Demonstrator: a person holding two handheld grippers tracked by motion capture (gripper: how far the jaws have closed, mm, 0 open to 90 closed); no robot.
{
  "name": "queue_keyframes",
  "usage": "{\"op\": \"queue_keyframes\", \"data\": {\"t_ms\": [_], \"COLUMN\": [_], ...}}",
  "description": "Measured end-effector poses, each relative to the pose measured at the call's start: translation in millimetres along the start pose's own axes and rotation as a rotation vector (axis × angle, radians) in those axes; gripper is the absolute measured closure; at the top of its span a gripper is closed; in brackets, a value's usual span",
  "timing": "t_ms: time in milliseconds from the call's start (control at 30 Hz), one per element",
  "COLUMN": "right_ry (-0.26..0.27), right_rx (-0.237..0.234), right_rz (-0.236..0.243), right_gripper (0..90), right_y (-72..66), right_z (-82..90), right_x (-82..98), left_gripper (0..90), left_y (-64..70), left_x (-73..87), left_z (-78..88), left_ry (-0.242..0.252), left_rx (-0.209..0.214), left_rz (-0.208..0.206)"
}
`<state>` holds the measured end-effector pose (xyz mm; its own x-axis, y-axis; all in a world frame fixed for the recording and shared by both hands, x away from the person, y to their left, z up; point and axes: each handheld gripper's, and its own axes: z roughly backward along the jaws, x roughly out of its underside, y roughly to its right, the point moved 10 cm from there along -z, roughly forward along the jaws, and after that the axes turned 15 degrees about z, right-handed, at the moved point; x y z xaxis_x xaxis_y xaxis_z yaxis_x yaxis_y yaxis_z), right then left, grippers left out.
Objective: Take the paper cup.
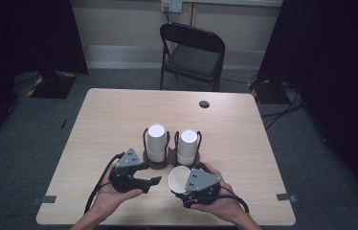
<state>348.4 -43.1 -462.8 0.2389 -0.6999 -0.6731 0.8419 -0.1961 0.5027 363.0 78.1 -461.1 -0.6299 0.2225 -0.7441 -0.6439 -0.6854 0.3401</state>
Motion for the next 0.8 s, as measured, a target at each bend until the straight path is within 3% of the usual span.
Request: {"op": "queue_keyframes", "data": {"t_ms": [100,133,400,467,567,800], "right_ry": [0.006,0.007,0.014,0.016,0.013,0.022], "right_rx": [-0.002,0.001,0.004,0.002,0.008,0.015], "right_rz": [-0.021,-0.025,-0.071,-0.086,-0.114,-0.161], "right_gripper": [23.9,23.9,24.0,24.1,24.0,24.1], "right_y": [1.1,1.6,6.0,6.8,8.2,13.4], "right_z": [1.0,1.3,2.5,2.8,2.3,6.0], "right_x": [0.6,0.8,3.7,5.0,8.2,13.7], "left_gripper": [30.0,28.2,26.5,26.2,24.9,21.7], "left_y": [-2.6,-3.0,-3.2,-7.2,-10.7,-18.8], "left_x": [2.6,2.7,9.4,5.6,2.1,5.5], "left_z": [0.3,0.7,-1.3,-1.8,-0.8,3.2], "left_ry": [-0.015,-0.014,-0.016,0.005,0.029,0.069], "left_rx": [-0.004,-0.016,-0.033,-0.036,-0.055,-0.071], "left_rz": [0.016,-0.003,-0.027,-0.008,-0.028,-0.015]}}
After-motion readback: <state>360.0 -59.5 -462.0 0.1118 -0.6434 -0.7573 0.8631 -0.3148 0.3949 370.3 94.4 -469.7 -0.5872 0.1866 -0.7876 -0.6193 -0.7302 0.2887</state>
